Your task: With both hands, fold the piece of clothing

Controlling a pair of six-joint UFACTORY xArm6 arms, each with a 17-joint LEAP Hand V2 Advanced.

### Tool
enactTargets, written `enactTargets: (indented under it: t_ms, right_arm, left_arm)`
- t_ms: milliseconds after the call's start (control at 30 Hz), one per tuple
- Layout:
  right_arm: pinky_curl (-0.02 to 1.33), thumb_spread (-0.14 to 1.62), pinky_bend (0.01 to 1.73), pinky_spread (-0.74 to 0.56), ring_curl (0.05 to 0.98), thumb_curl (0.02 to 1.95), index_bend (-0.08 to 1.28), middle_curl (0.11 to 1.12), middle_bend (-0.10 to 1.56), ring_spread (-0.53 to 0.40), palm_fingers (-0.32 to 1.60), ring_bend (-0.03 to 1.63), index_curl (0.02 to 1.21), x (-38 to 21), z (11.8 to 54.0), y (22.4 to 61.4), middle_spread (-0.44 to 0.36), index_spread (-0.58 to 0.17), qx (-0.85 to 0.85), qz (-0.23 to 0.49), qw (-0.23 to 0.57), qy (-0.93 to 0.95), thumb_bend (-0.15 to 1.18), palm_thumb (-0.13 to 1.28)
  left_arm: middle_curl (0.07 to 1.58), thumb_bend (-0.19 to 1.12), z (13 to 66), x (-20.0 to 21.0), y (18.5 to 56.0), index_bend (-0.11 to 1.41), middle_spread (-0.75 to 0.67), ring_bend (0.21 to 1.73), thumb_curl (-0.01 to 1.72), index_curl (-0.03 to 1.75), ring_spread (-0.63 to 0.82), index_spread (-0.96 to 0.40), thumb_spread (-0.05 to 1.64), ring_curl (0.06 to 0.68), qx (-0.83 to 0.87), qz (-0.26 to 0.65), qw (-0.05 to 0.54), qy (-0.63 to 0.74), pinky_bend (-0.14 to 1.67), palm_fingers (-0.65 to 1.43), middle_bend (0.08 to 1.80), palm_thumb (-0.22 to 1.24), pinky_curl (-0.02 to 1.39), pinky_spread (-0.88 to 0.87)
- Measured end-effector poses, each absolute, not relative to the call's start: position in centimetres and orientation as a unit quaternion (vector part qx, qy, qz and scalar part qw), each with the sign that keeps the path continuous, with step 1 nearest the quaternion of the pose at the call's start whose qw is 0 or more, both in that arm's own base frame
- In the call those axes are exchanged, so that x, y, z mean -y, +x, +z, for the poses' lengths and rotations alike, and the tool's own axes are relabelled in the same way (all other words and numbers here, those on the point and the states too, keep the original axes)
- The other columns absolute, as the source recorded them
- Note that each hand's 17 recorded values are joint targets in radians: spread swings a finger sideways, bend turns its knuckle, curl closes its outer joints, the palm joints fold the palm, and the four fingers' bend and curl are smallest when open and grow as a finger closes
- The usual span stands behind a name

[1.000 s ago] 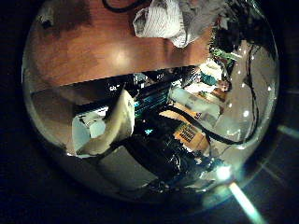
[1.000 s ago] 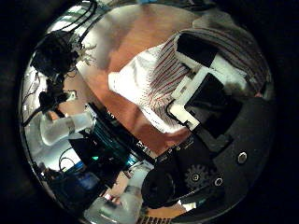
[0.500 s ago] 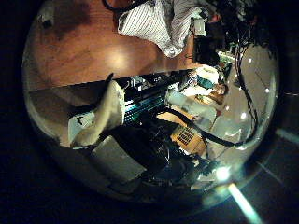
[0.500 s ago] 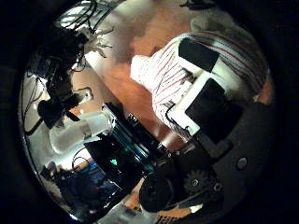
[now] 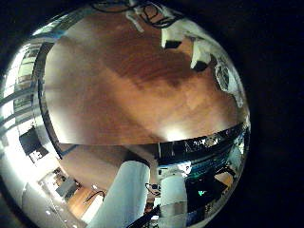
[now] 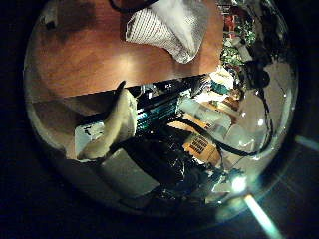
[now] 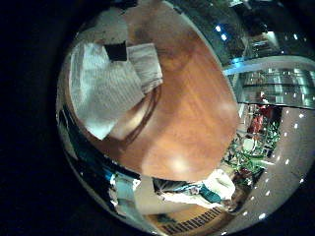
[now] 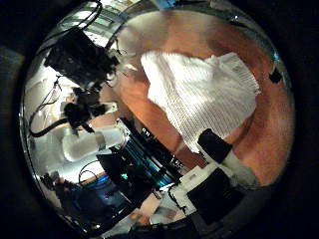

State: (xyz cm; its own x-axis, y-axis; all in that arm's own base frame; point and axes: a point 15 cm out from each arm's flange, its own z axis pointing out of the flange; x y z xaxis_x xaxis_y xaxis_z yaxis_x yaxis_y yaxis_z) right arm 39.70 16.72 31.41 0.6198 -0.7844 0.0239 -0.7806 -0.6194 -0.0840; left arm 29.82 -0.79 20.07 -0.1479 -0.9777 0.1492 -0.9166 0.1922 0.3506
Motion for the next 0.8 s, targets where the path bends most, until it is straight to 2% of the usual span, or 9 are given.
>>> enactTargets:
  t_ms: [200, 300, 400, 600, 800]
  right_arm:
    - [0.49, 1.02, 0.90, 0.18, 0.377, 0.54, 0.21, 0.43, 0.31, -0.128, 0.17, 0.82, 0.46, -13.1, 32.9, 35.9, -0.112, -0.348, -0.467, 0.022, -0.007, -0.884, -0.01, 0.95]
    - [0.46, 1.03, 0.85, 0.20, 0.366, 0.54, 0.21, 0.42, 0.31, -0.138, 0.20, 0.81, 0.45, -11.8, 35.8, 35.2, -0.113, -0.357, -0.493, 0.030, 0.016, -0.869, -0.02, 0.96]
    - [0.44, 1.04, 0.81, 0.21, 0.352, 0.53, 0.20, 0.41, 0.30, -0.137, 0.23, 0.80, 0.44, -11.0, 36.8, 34.9, -0.109, -0.363, -0.516, 0.041, 0.017, -0.856, -0.02, 0.96]
    - [0.39, 1.11, 0.70, 0.27, 0.317, 0.50, 0.22, 0.41, 0.32, -0.076, 0.23, 0.72, 0.44, -9.2, 38.4, 31.0, -0.084, -0.366, -0.553, 0.098, -0.038, -0.827, -0.02, 0.91]
    - [0.34, 1.15, 0.64, 0.28, 0.290, 0.48, 0.22, 0.40, 0.32, -0.071, 0.29, 0.68, 0.43, -9.2, 39.4, 30.1, -0.092, -0.366, -0.556, 0.093, -0.028, -0.825, -0.02, 0.89]
  left_arm:
    - [0.34, -0.02, 22.2, 1.8, 30.0, 0.18, 0.15, 0.75, 0.28, 0.40, 0.12, -0.01, 1.28, 0.241, 0.758, -0.092, 0.173, 0.622, 0.42, 0.20, 0.18, 0.43, 0.38, 0.17]
    - [0.33, -0.02, 24.3, 2.9, 29.9, 0.18, 0.17, 0.76, 0.28, 0.40, 0.13, -0.02, 1.27, 0.241, 0.757, -0.101, 0.171, 0.623, 0.43, 0.19, 0.18, 0.40, 0.38, 0.18]
    - [0.33, -0.02, 26.2, 4.5, 30.1, 0.19, 0.19, 0.76, 0.28, 0.41, 0.14, -0.02, 1.27, 0.241, 0.758, -0.110, 0.165, 0.622, 0.43, 0.18, 0.17, 0.38, 0.38, 0.19]
    - [0.32, -0.02, 29.0, 5.7, 30.2, 0.18, 0.20, 0.77, 0.28, 0.41, 0.16, -0.02, 1.26, 0.242, 0.754, -0.133, 0.169, 0.620, 0.42, 0.16, 0.17, 0.35, 0.38, 0.21]
    - [0.31, -0.02, 28.9, 6.2, 29.3, 0.18, 0.23, 0.78, 0.26, 0.40, 0.16, -0.02, 1.26, 0.245, 0.728, -0.184, 0.185, 0.634, 0.44, 0.15, 0.17, 0.30, 0.38, 0.22]
